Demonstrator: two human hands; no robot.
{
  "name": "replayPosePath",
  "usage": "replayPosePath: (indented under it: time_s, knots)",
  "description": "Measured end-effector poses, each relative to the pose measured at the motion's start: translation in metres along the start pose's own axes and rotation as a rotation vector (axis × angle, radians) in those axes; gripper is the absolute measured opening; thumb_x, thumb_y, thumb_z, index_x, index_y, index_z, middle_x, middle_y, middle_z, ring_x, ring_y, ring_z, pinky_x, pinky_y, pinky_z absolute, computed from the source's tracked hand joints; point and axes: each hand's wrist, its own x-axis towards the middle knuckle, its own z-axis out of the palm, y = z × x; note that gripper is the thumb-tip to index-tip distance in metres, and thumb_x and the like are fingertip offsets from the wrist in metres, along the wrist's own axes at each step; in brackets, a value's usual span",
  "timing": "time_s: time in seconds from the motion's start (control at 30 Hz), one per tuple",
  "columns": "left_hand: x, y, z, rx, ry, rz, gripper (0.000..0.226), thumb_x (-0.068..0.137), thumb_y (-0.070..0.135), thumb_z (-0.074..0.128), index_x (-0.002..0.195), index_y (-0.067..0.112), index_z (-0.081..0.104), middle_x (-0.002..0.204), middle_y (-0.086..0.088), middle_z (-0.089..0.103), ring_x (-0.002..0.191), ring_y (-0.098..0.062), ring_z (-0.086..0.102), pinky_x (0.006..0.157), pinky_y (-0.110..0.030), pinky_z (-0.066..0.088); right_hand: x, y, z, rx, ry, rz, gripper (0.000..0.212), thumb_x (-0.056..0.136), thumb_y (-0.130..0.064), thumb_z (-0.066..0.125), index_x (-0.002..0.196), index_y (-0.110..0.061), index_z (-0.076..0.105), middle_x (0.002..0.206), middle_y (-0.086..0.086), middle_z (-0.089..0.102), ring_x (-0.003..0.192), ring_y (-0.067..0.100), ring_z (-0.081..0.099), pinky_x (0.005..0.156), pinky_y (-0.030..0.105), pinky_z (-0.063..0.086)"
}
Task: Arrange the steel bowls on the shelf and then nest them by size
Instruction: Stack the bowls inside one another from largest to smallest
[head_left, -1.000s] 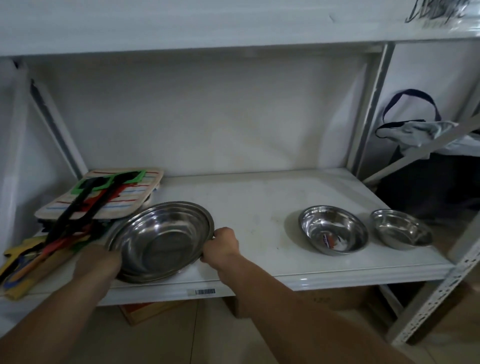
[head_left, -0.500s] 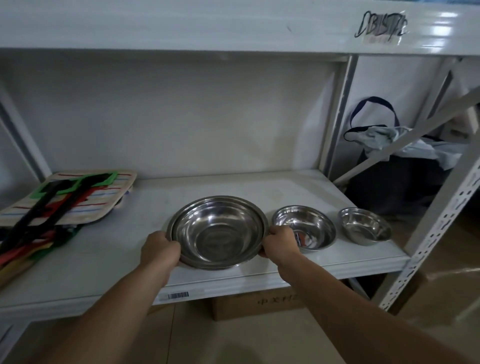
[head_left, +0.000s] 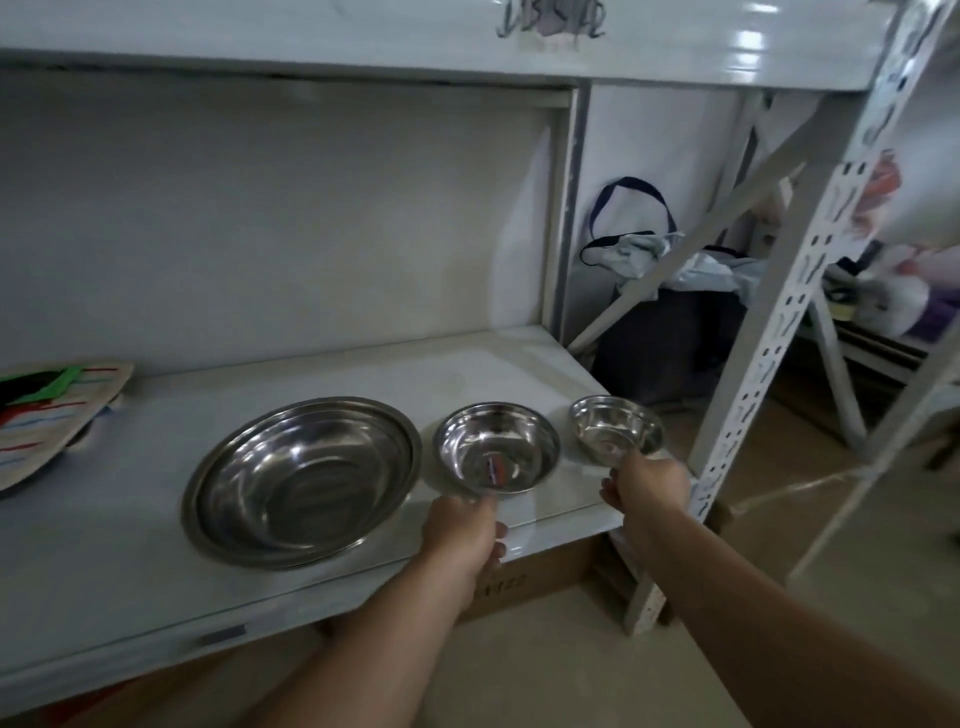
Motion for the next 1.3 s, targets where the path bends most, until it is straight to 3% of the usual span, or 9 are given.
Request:
replayPosePath:
  time_s: [0.13, 0.37, 0.5, 0.63, 0.73, 0.83, 0.93, 1.1, 1.3]
  knots:
    - [0.025, 0.003, 0.019, -0.106, 0.084, -0.052, 0.022, 0.105, 0.026, 0.049, 0.087, 0.016, 0.057, 0.097, -0.021, 0.077, 0.059, -0.022, 0.06, 0.048, -0.027, 0.047, 0.027, 0.0, -0.005, 0.059, 0.017, 0.072, 0.024, 0.1, -0.011, 0.056, 0.077, -0.003, 0.055, 0.083, 0.02, 0.067, 0.071, 0.029, 0.068, 0.083, 0.047, 0.064]
    - [0.038, 0.011, 0.03, -0.181, 0.169, -0.043, 0.023, 0.102, 0.007, 0.043, 0.09, 0.012, 0.062, 0.085, -0.018, 0.076, 0.057, -0.021, 0.063, 0.049, -0.027, 0.054, 0.044, -0.007, 0.002, 0.013, 0.025, 0.022, 0.021, 0.1, -0.006, 0.052, 0.11, 0.006, 0.065, 0.075, 0.017, 0.067, 0.057, 0.027, 0.067, 0.047, 0.031, 0.061]
    - [0.027, 0.032, 0.03, -0.227, 0.142, -0.016, 0.022, 0.1, 0.006, 0.045, 0.09, 0.011, 0.064, 0.076, -0.013, 0.074, 0.054, -0.019, 0.066, 0.072, -0.037, 0.064, 0.036, -0.017, -0.001, 0.064, 0.007, 0.01, 0.026, 0.101, -0.008, 0.054, 0.121, 0.007, 0.063, 0.079, 0.016, 0.068, 0.063, 0.025, 0.068, 0.047, 0.03, 0.055]
    - [0.017, 0.068, -0.004, -0.224, 0.168, 0.164, 0.024, 0.099, 0.006, 0.049, 0.108, -0.006, 0.068, 0.066, -0.014, 0.07, 0.036, -0.012, 0.06, 0.038, -0.022, 0.054, 0.008, -0.039, -0.002, 0.123, -0.047, -0.046, 0.02, 0.099, -0.008, 0.059, 0.111, 0.005, 0.068, 0.078, 0.013, 0.069, 0.064, 0.02, 0.068, 0.052, 0.026, 0.055]
    - [0.002, 0.088, -0.062, -0.177, 0.273, 0.252, 0.02, 0.097, 0.002, 0.052, 0.093, -0.007, 0.069, 0.062, -0.016, 0.066, 0.038, -0.017, 0.058, 0.033, -0.019, 0.049, -0.024, -0.055, 0.006, 0.151, -0.149, -0.083, 0.013, 0.097, -0.001, 0.059, 0.089, 0.0, 0.069, 0.076, 0.011, 0.067, 0.065, 0.017, 0.064, 0.057, 0.025, 0.055]
    - [-0.006, 0.081, -0.132, -0.07, 0.426, 0.256, 0.022, 0.093, 0.0, 0.059, 0.072, 0.003, 0.063, 0.062, -0.017, 0.067, 0.047, -0.024, 0.06, 0.045, -0.027, 0.057, -0.055, -0.06, 0.022, 0.184, -0.237, -0.116, 0.018, 0.094, 0.005, 0.054, 0.084, 0.001, 0.068, 0.07, 0.011, 0.064, 0.059, 0.017, 0.06, 0.049, 0.022, 0.055]
    - [-0.002, 0.056, -0.19, 0.035, 0.534, 0.147, 0.011, 0.086, 0.001, 0.065, 0.076, -0.003, 0.067, 0.063, -0.02, 0.07, 0.055, -0.028, 0.066, 0.072, -0.047, 0.063, -0.079, -0.055, 0.044, 0.17, -0.312, -0.13, 0.018, 0.093, 0.006, 0.054, 0.086, 0.004, 0.07, 0.065, 0.011, 0.063, 0.055, 0.018, 0.058, 0.047, 0.023, 0.052]
    - [0.015, 0.026, -0.222, 0.141, 0.464, 0.016, 0.017, 0.09, 0.004, 0.068, 0.102, -0.008, 0.069, 0.075, -0.023, 0.074, 0.048, -0.023, 0.066, 0.035, -0.021, 0.048, -0.105, -0.045, 0.076, 0.06, -0.431, -0.173, 0.019, 0.093, 0.008, 0.054, 0.086, 0.007, 0.072, 0.064, 0.013, 0.063, 0.052, 0.019, 0.057, 0.047, 0.024, 0.051]
    - [0.029, 0.027, -0.214, 0.269, 0.405, -0.012, 0.005, 0.095, -0.001, 0.06, 0.09, -0.001, 0.061, 0.083, -0.024, 0.072, 0.05, -0.024, 0.064, 0.029, -0.021, 0.047, -0.12, -0.037, 0.102, -0.041, -0.518, -0.223, 0.021, 0.094, 0.007, 0.052, 0.082, 0.007, 0.07, 0.064, 0.015, 0.064, 0.049, 0.018, 0.056, 0.046, 0.023, 0.052]
